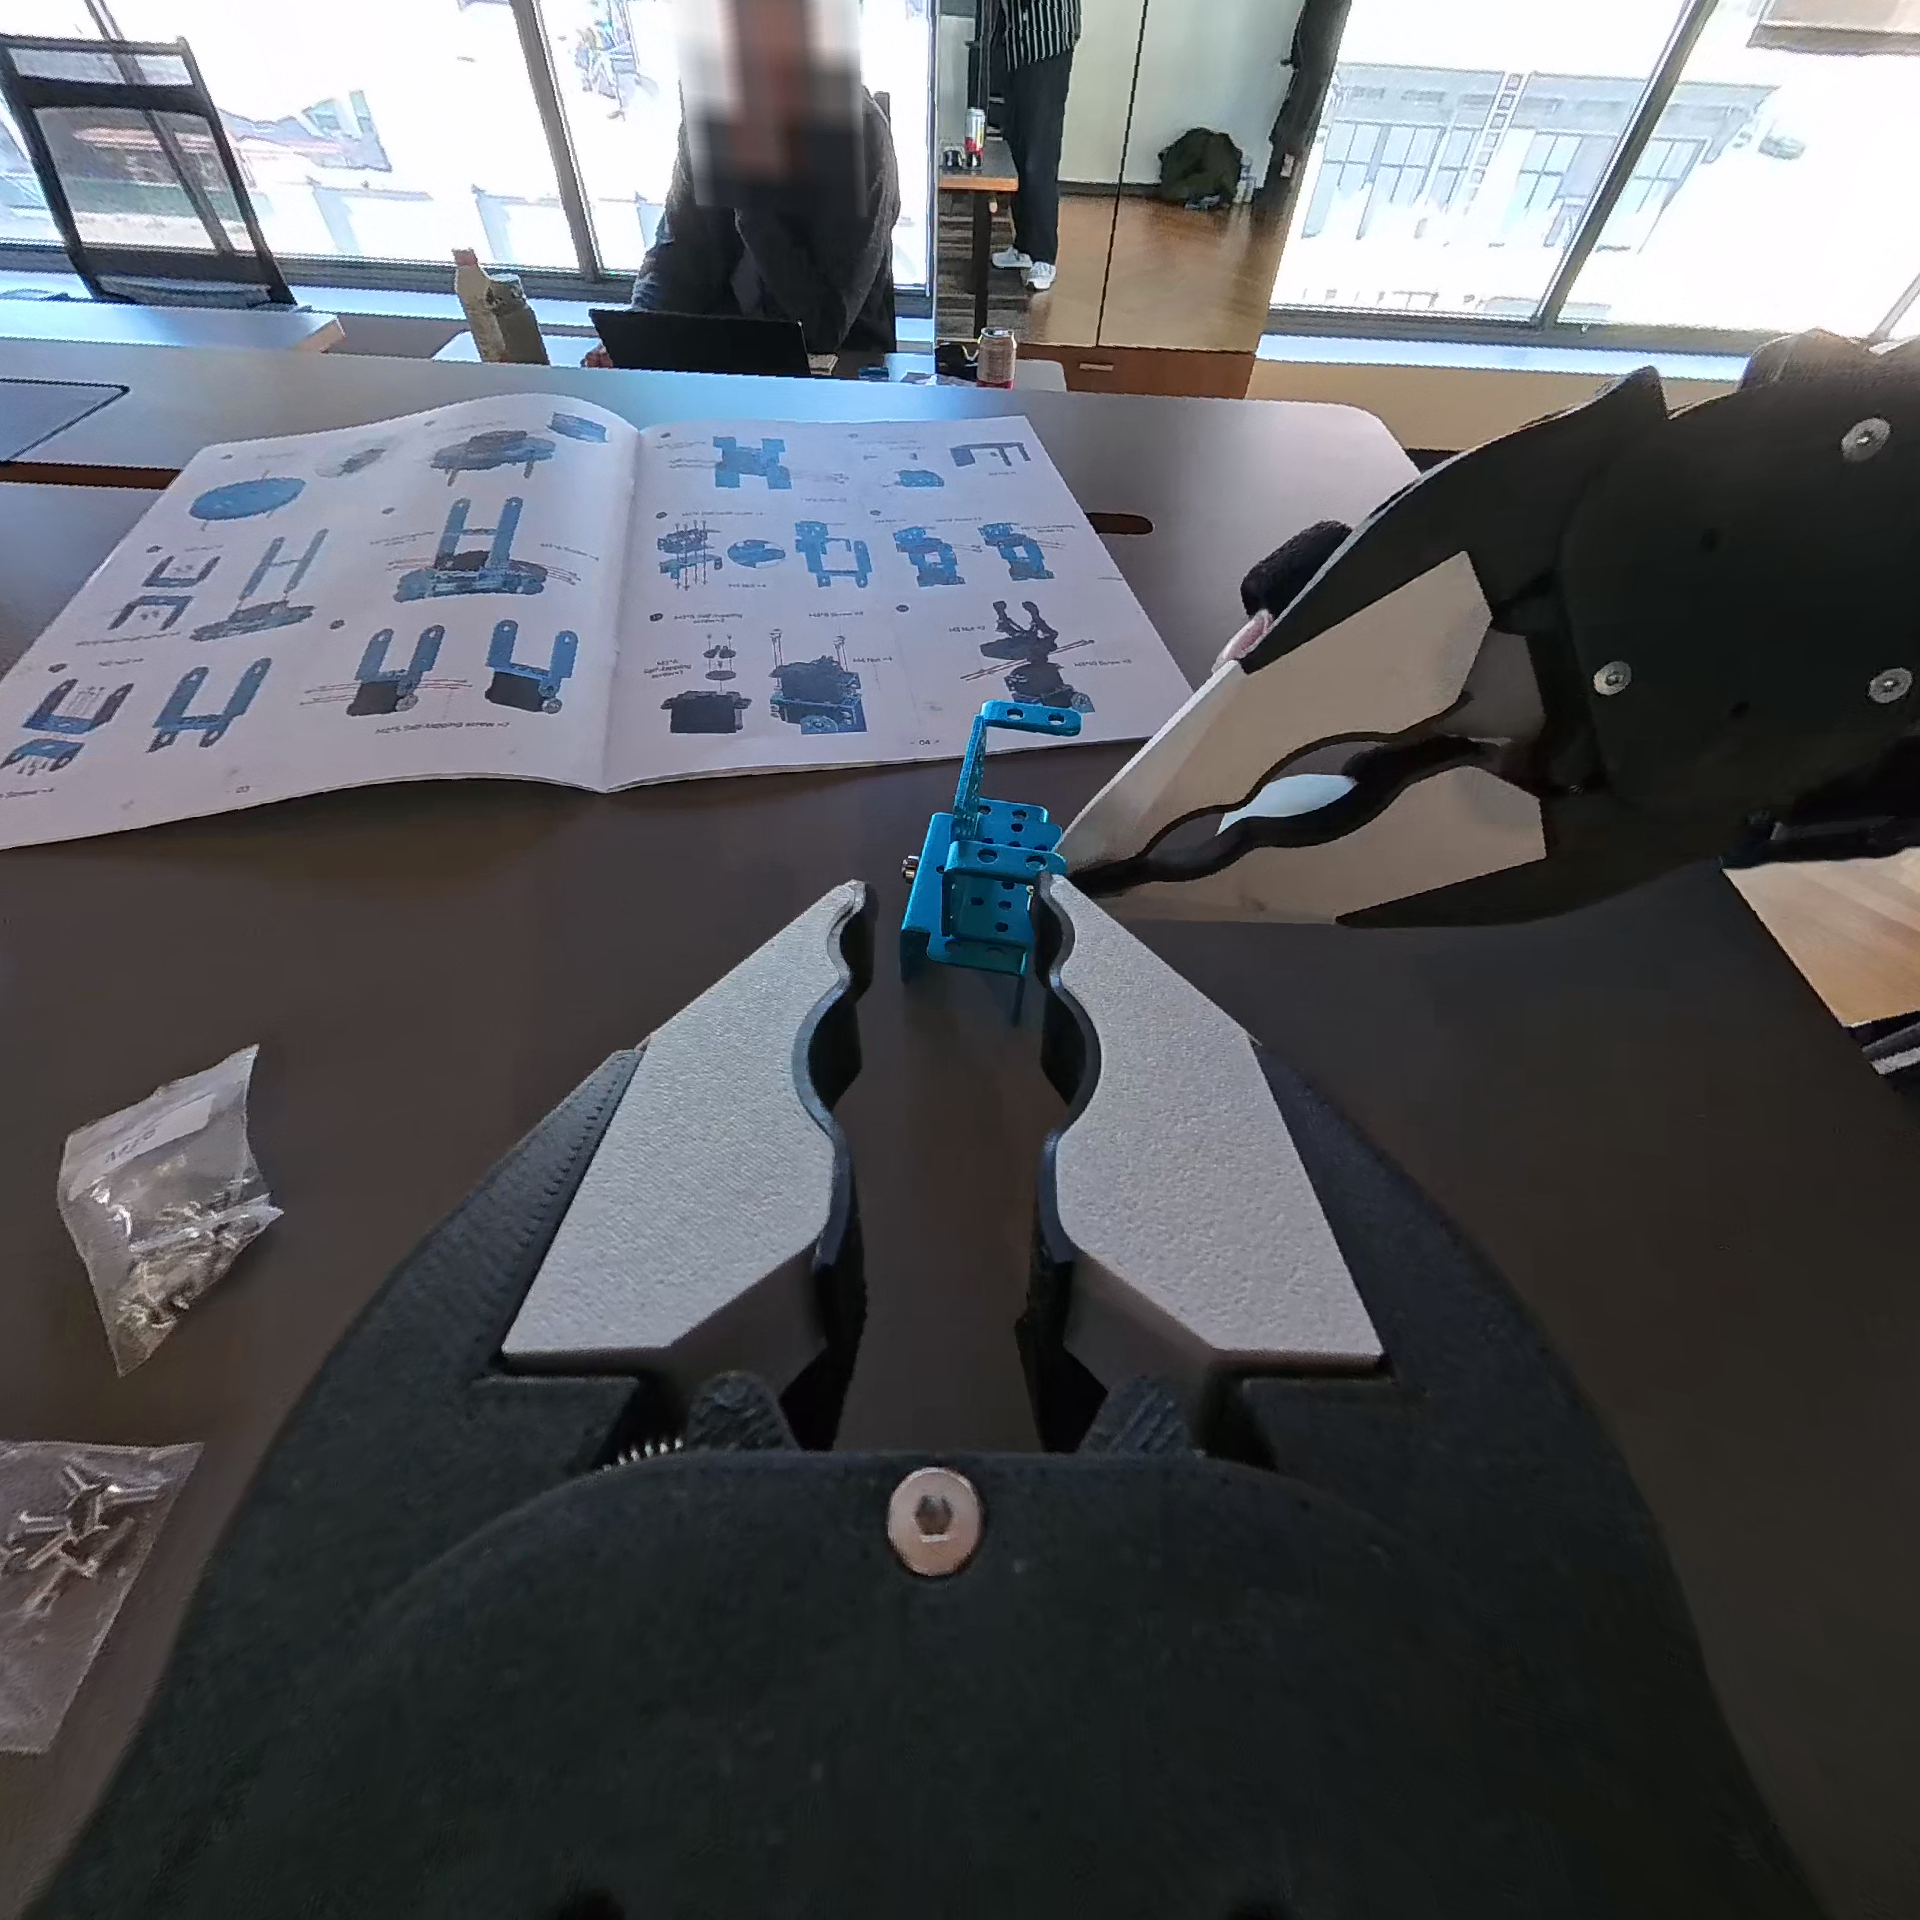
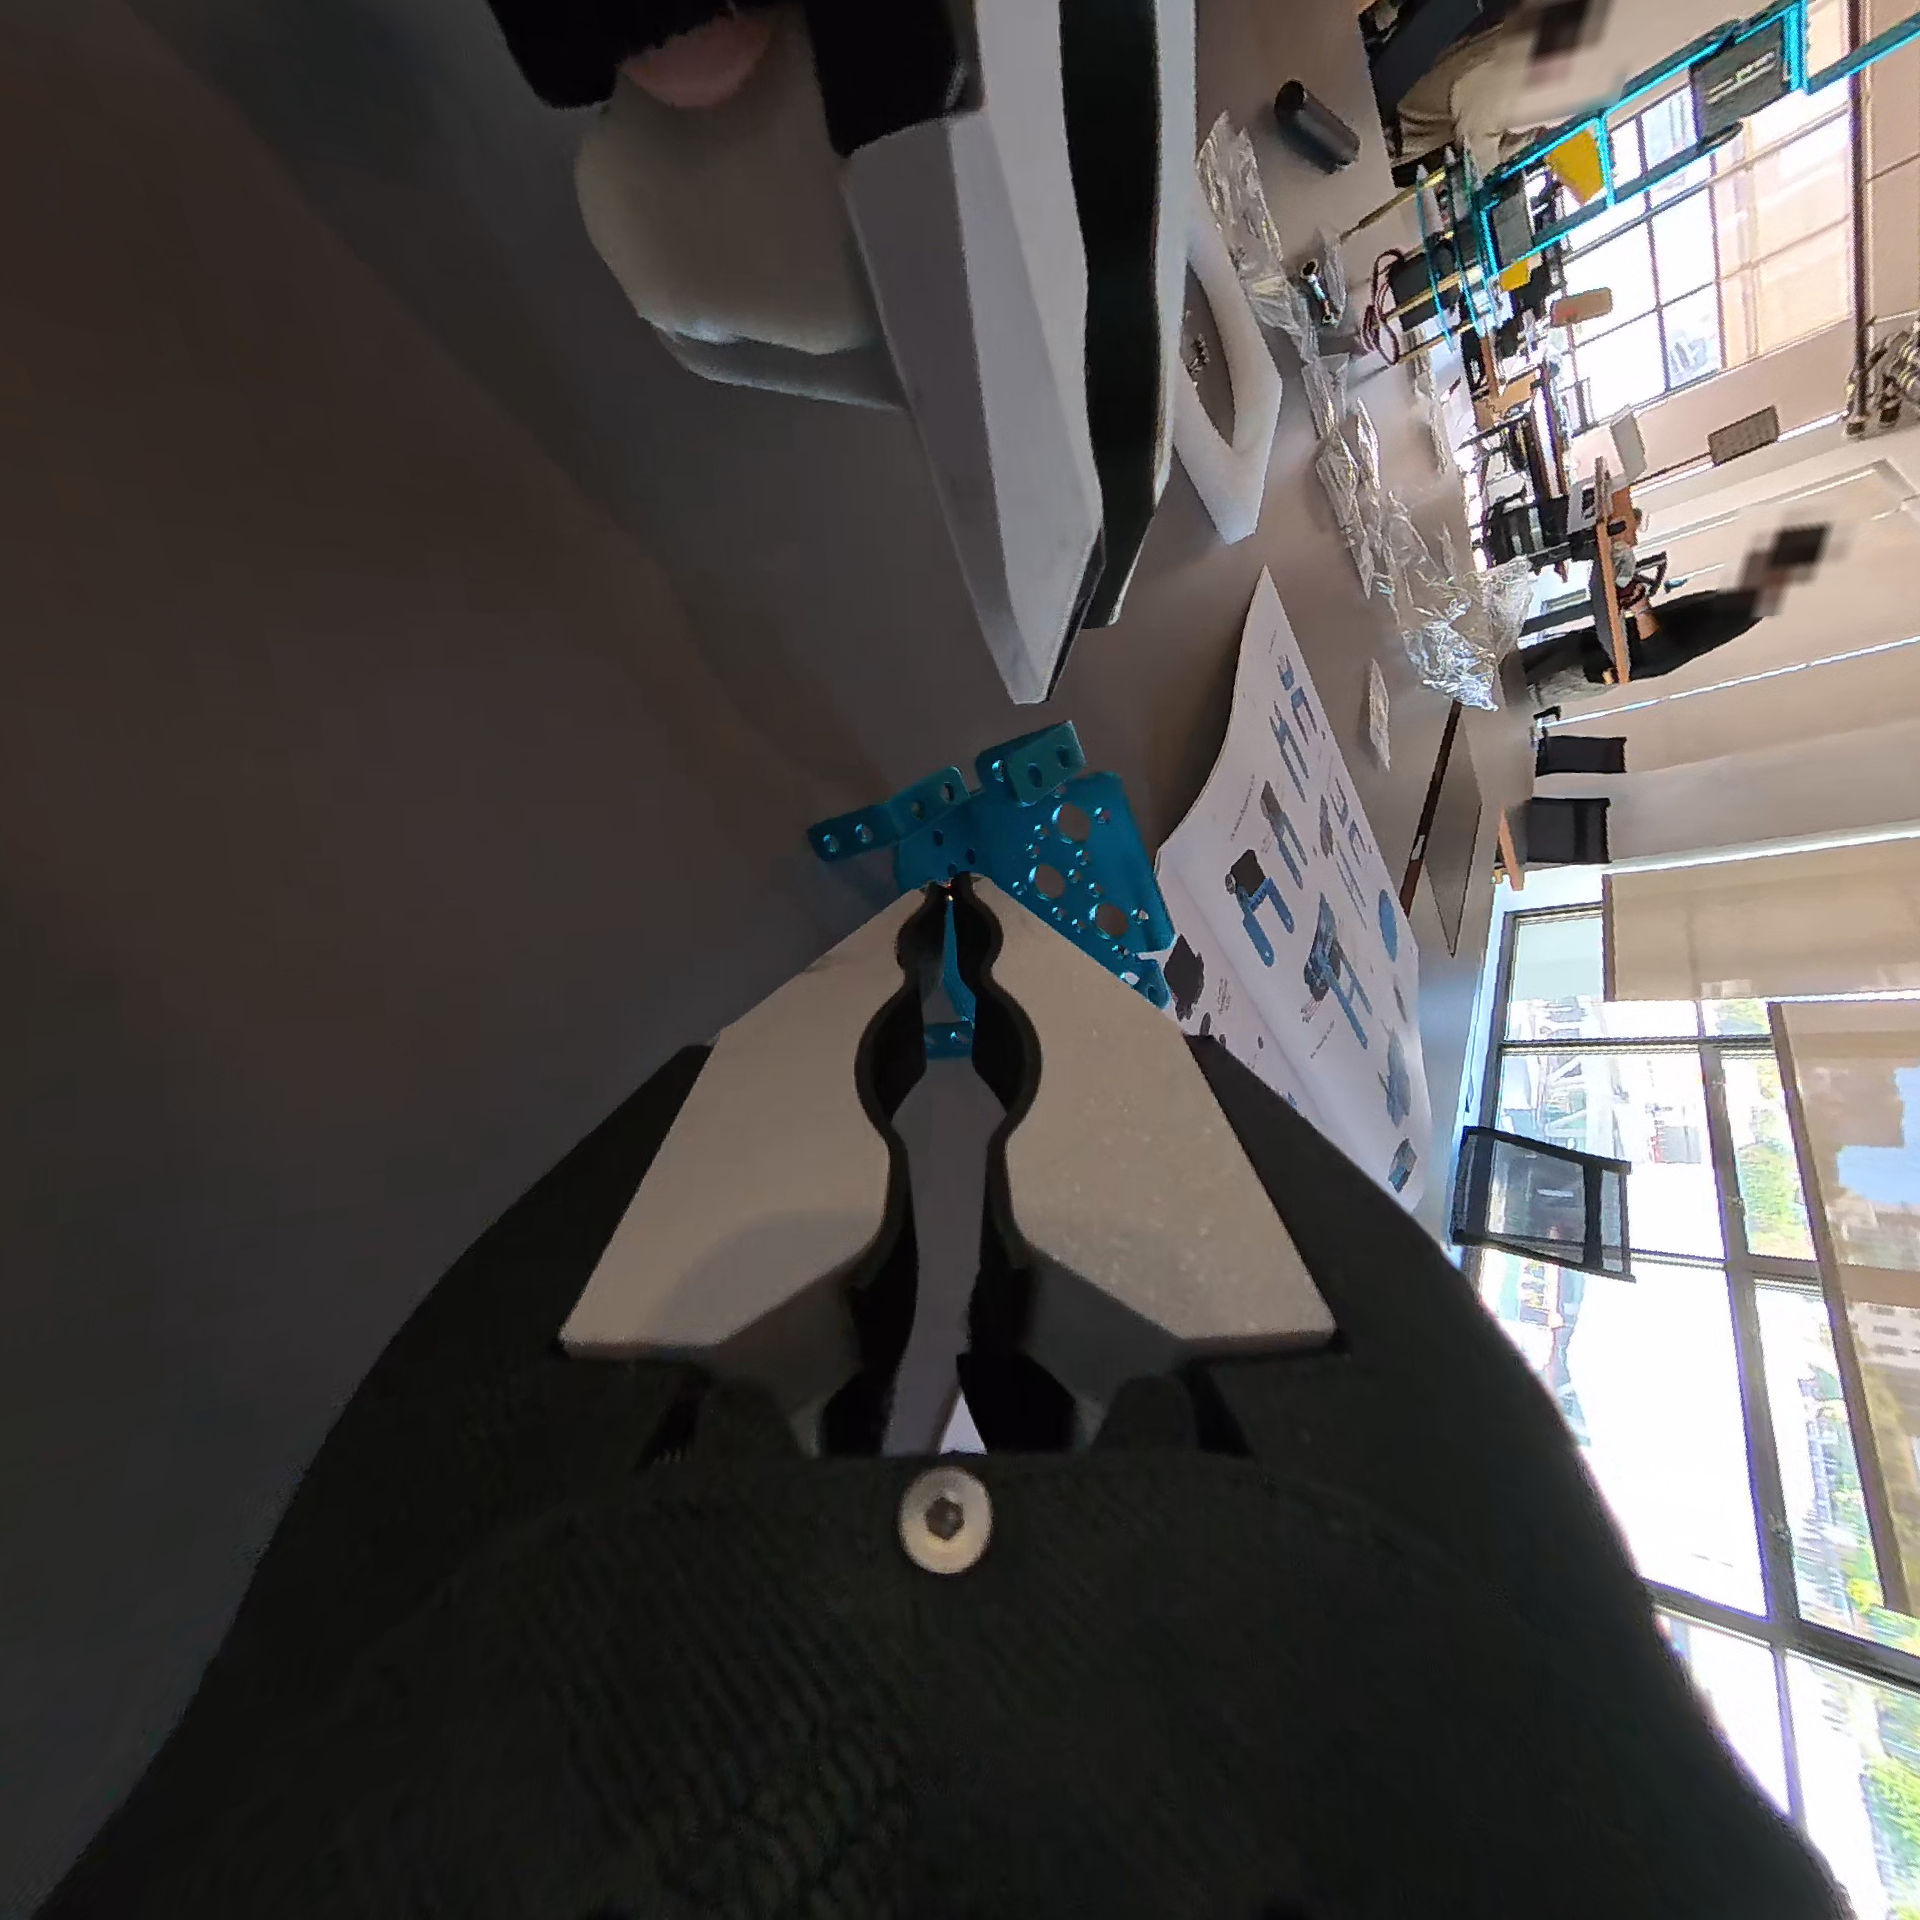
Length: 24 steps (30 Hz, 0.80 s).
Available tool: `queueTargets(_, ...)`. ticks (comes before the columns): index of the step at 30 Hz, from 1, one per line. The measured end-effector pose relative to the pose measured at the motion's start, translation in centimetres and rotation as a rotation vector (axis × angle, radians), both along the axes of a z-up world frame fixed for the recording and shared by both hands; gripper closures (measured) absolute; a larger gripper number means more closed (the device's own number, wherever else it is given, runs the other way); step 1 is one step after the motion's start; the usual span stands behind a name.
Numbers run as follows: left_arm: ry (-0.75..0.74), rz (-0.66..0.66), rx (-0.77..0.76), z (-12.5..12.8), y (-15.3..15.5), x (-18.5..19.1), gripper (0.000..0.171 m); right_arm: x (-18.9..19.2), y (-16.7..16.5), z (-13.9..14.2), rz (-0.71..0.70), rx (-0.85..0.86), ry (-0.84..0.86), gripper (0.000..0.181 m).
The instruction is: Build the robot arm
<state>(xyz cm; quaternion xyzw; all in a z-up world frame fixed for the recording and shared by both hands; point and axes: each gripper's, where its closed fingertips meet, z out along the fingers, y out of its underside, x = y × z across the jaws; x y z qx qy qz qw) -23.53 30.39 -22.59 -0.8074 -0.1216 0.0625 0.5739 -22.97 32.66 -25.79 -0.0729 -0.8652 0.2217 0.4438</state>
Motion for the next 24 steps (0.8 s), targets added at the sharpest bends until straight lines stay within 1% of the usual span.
queueTargets(4,-0.001,0.002,0.001,0.02,-0.03,-0.03,0.142,0.1,-0.07,-0.01,0.019,0.014,-0.028,0.179)
queueTargets(6,-0.006,0.002,0.0,-0.01,-0.03,-0.02,0.142,0.25,-0.16,-0.19,0.032,0.013,-0.059,0.175)
queueTargets(9,-0.007,0.002,-0.002,-0.04,-0.05,-0.02,0.142,0.34,-0.18,-0.25,0.044,0.018,-0.082,0.173)
queueTargets(16,-0.011,0.0,-0.002,-0.04,-0.03,0.03,0.143,0.43,-0.35,-0.44,0.065,0.049,-0.091,0.168)
queueTargets(24,-0.014,-0.001,-0.002,-0.08,-0.01,0.05,0.143,0.35,-0.25,-0.49,0.075,0.092,-0.111,0.167)
